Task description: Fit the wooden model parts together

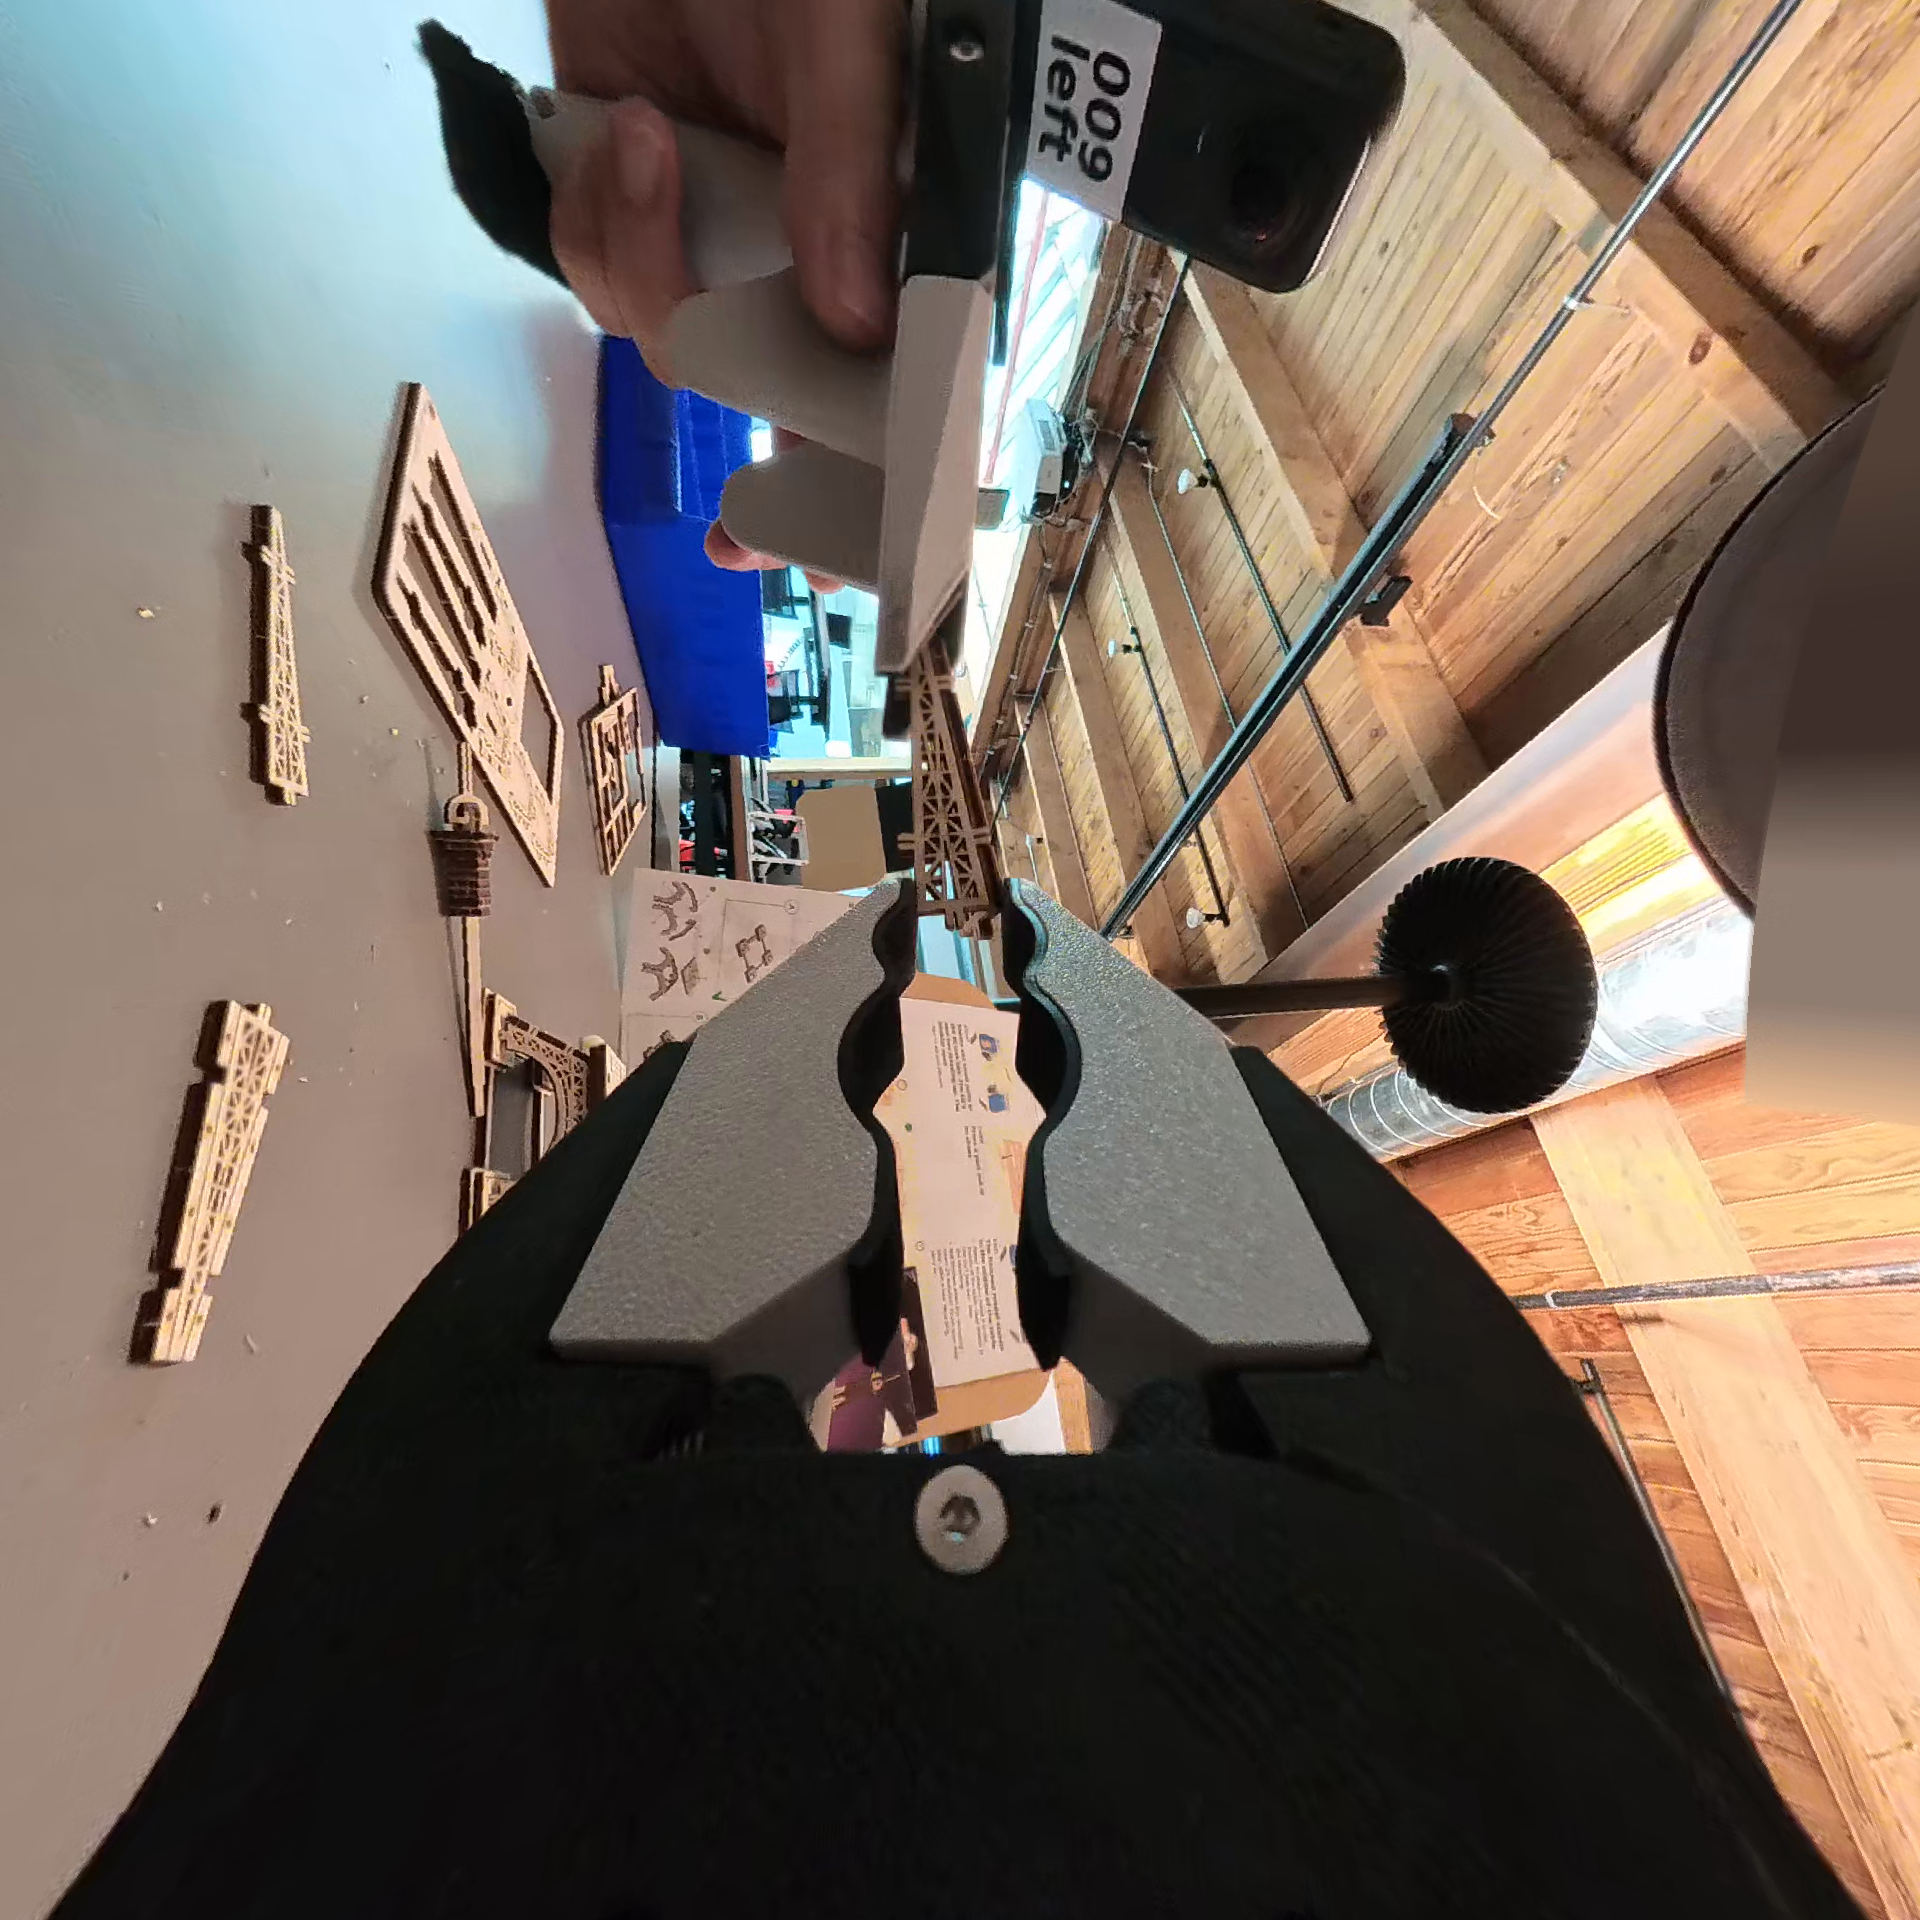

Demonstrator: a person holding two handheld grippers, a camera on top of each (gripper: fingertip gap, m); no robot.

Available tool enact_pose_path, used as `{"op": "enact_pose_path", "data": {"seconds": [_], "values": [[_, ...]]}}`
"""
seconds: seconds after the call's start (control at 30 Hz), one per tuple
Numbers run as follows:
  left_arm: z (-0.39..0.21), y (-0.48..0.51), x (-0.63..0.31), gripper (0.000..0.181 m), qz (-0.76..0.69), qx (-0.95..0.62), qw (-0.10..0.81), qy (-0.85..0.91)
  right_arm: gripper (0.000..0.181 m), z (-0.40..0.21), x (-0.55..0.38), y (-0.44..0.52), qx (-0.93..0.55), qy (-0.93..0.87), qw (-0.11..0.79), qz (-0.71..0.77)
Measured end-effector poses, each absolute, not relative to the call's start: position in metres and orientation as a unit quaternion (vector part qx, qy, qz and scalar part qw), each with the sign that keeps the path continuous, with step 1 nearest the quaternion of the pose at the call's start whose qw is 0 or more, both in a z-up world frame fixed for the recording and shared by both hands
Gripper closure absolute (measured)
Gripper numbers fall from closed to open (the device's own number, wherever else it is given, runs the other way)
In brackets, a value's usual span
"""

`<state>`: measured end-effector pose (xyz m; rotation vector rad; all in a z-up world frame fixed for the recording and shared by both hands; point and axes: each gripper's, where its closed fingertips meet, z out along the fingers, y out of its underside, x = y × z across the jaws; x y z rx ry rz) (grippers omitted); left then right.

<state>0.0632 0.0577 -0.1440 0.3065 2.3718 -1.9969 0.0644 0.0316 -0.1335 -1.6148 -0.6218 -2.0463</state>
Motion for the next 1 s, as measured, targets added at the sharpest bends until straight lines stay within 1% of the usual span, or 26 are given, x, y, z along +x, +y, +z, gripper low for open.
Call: {"op": "enact_pose_path", "data": {"seconds": [0.1, 0.2, 0.3, 0.43, 0.57, 1.0], "values": [[-0.144, 0.057, 0.063, 0.164, -0.644, 0.093, 0.004, 0.759, 0.168, -0.137, 0.065, 0.032, -0.586, -0.231, 0.224, -0.744], [-0.142, 0.059, 0.064, 0.171, -0.649, 0.086, -0.009, 0.756, 0.168, -0.137, 0.065, 0.031, -0.583, -0.233, 0.223, -0.746], [-0.142, 0.060, 0.063, 0.171, -0.649, 0.080, -0.026, 0.756, 0.168, -0.137, 0.064, 0.032, -0.581, -0.237, 0.219, -0.747], [-0.145, 0.060, 0.062, 0.164, -0.646, 0.070, -0.043, 0.759, 0.168, -0.141, 0.066, 0.031, -0.585, -0.239, 0.210, -0.746], [-0.147, 0.060, 0.066, 0.170, -0.646, 0.058, -0.040, 0.760, 0.168, -0.143, 0.066, 0.032, -0.587, -0.243, 0.205, -0.745], [-0.150, 0.061, 0.070, 0.171, -0.642, 0.040, -0.042, 0.764, 0.168, -0.147, 0.067, 0.033, -0.587, -0.251, 0.189, -0.746]]}}
